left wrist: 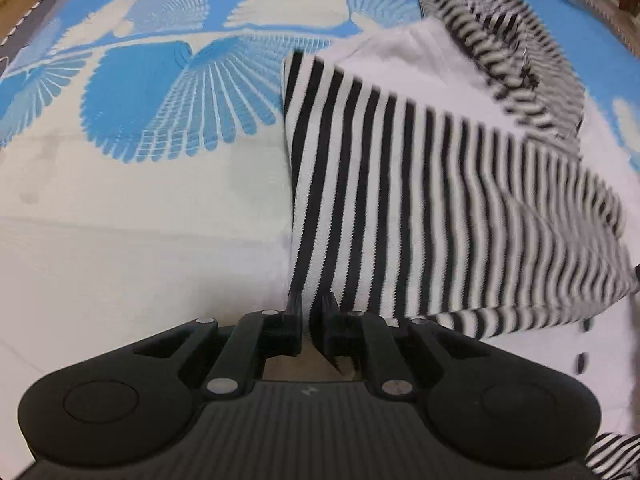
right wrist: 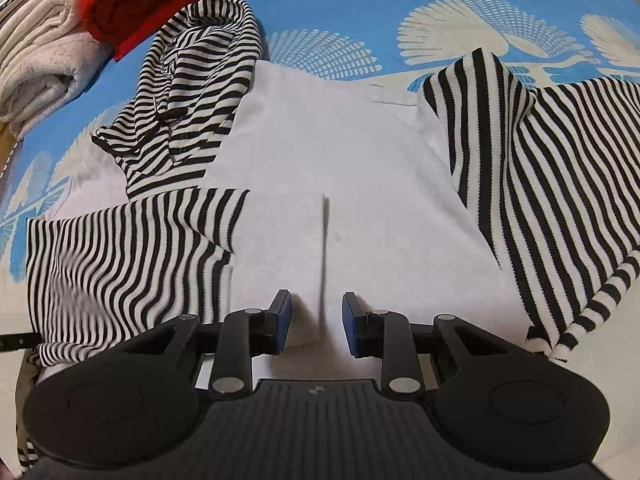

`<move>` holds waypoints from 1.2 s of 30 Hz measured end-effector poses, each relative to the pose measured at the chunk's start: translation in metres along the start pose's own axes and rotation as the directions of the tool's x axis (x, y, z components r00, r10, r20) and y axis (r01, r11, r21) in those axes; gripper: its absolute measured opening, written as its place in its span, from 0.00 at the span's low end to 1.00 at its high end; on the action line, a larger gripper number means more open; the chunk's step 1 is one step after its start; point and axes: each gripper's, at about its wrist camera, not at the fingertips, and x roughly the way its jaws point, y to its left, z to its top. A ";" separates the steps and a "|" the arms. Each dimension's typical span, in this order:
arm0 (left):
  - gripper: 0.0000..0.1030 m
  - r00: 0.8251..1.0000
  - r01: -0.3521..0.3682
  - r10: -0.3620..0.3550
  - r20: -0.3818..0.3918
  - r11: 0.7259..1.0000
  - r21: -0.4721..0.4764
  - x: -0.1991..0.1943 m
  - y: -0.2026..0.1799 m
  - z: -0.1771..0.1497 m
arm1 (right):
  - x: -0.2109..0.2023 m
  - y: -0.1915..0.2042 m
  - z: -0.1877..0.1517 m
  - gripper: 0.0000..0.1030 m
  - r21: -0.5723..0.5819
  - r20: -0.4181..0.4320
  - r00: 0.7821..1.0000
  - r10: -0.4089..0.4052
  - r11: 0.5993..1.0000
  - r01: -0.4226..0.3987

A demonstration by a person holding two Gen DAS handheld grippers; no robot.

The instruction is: Fold small clothes

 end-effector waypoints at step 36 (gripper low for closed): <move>0.93 0.934 -0.028 -0.009 0.357 0.995 0.099 -0.102 -0.253 -0.025 | -0.132 -0.218 0.006 0.33 0.324 0.319 0.925 -0.207 0.941 0.099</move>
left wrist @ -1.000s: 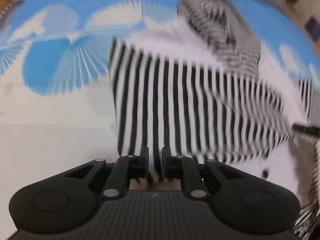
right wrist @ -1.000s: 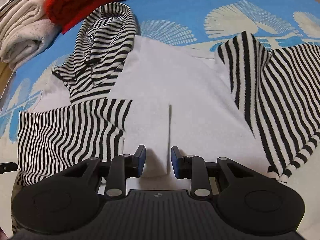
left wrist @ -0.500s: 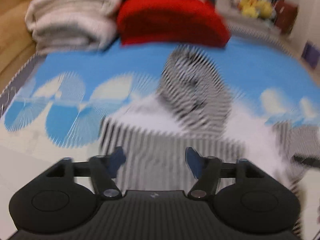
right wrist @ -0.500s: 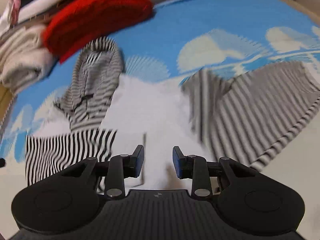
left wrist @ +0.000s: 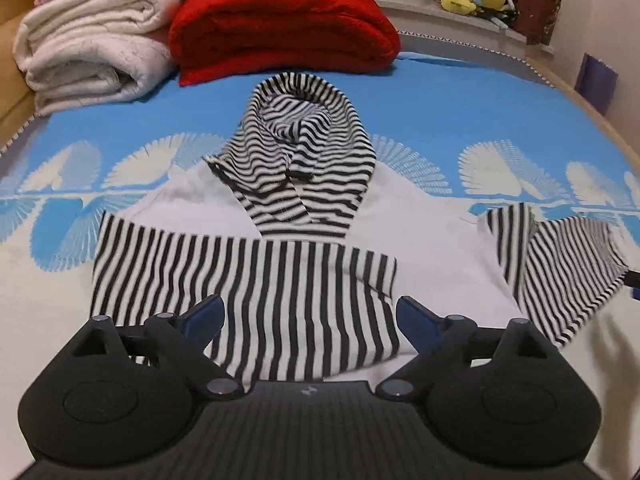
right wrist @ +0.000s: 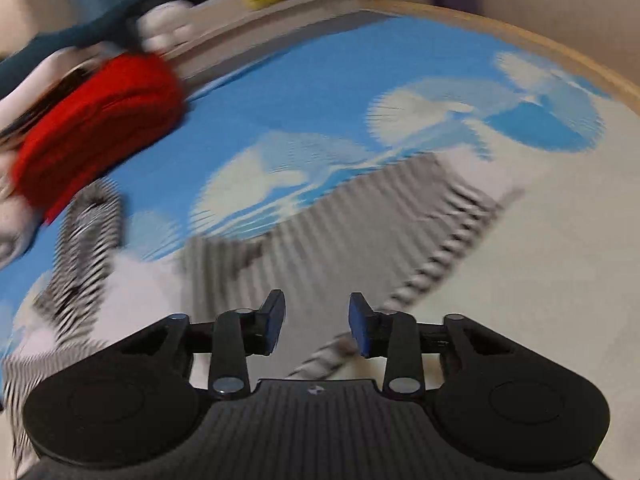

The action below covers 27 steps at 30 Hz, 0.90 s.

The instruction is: Fold small clothes

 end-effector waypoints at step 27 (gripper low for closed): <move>0.93 0.999 -0.008 0.007 -0.037 1.000 -0.023 0.014 0.011 0.002 | 0.083 -0.092 0.008 0.07 0.465 0.080 0.986 -0.144 0.881 0.091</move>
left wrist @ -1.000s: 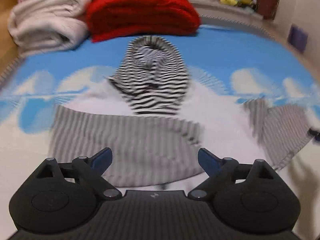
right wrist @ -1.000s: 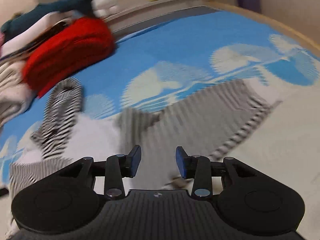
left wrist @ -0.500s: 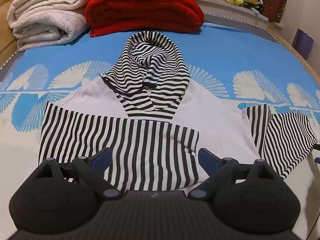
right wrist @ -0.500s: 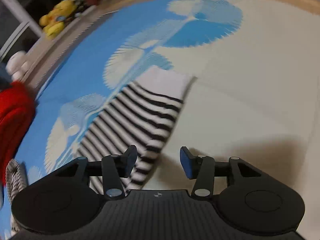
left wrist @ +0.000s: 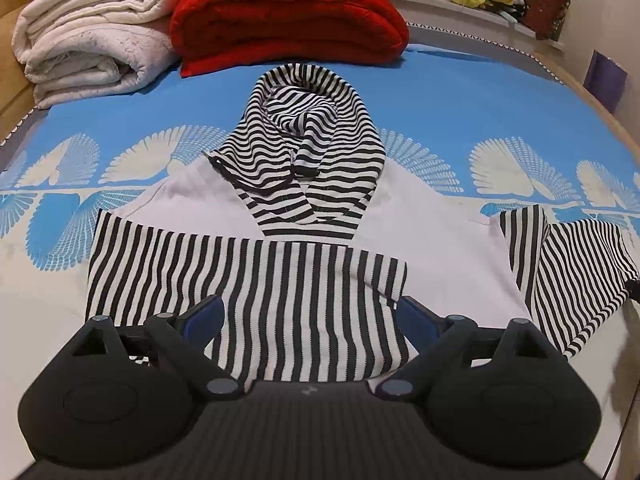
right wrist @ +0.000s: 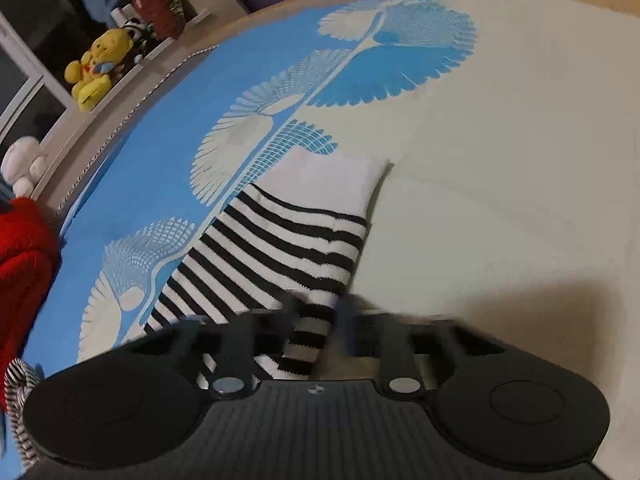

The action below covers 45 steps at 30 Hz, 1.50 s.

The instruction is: Fold small clothes

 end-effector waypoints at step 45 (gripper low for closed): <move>0.93 0.998 -0.026 0.002 -0.059 0.908 -0.418 -0.016 0.209 0.013 | -0.169 0.216 -0.229 0.64 -0.823 -0.349 0.920 0.176 0.412 -0.391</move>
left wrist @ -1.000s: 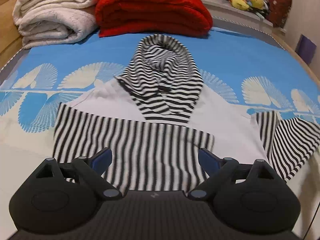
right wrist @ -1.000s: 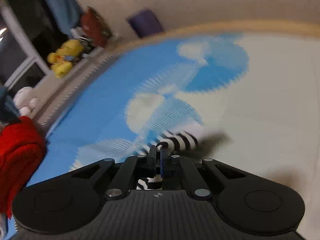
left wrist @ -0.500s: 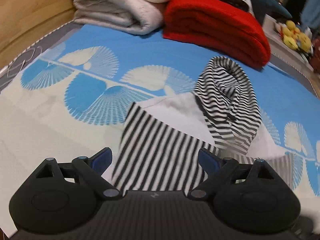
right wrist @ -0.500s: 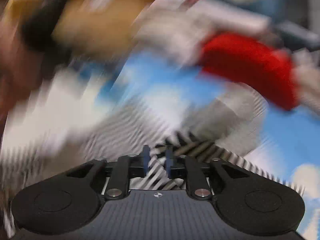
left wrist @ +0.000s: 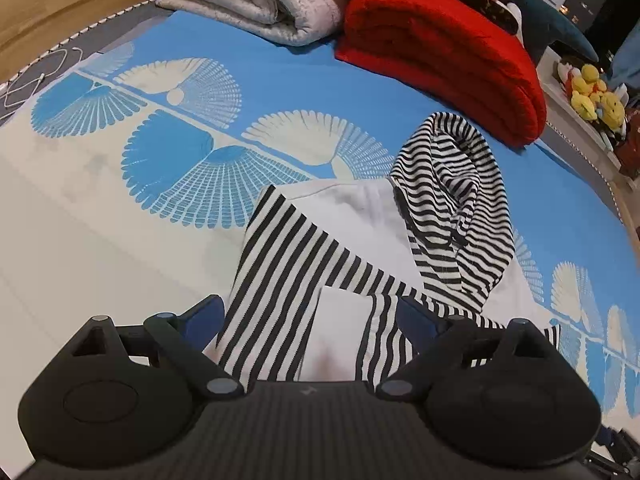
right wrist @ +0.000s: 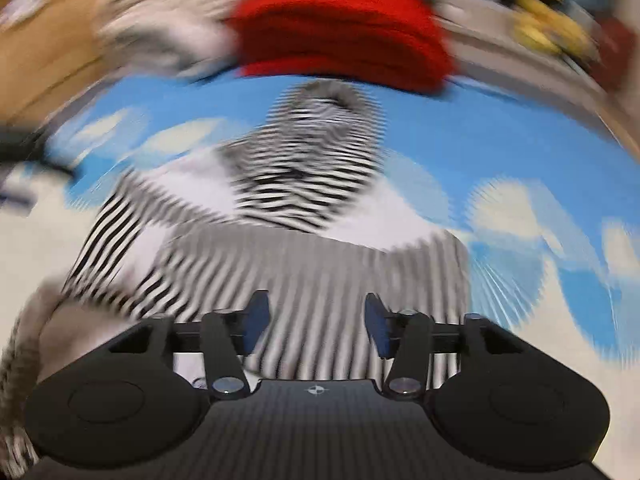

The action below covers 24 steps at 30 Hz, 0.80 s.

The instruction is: Fold small clothes

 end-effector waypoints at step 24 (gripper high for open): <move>0.62 0.979 -0.011 0.043 -0.201 0.987 0.159 0.098 -0.029 -0.046 | 0.079 -0.075 -0.022 0.58 0.173 -0.188 0.976 -0.110 0.975 0.143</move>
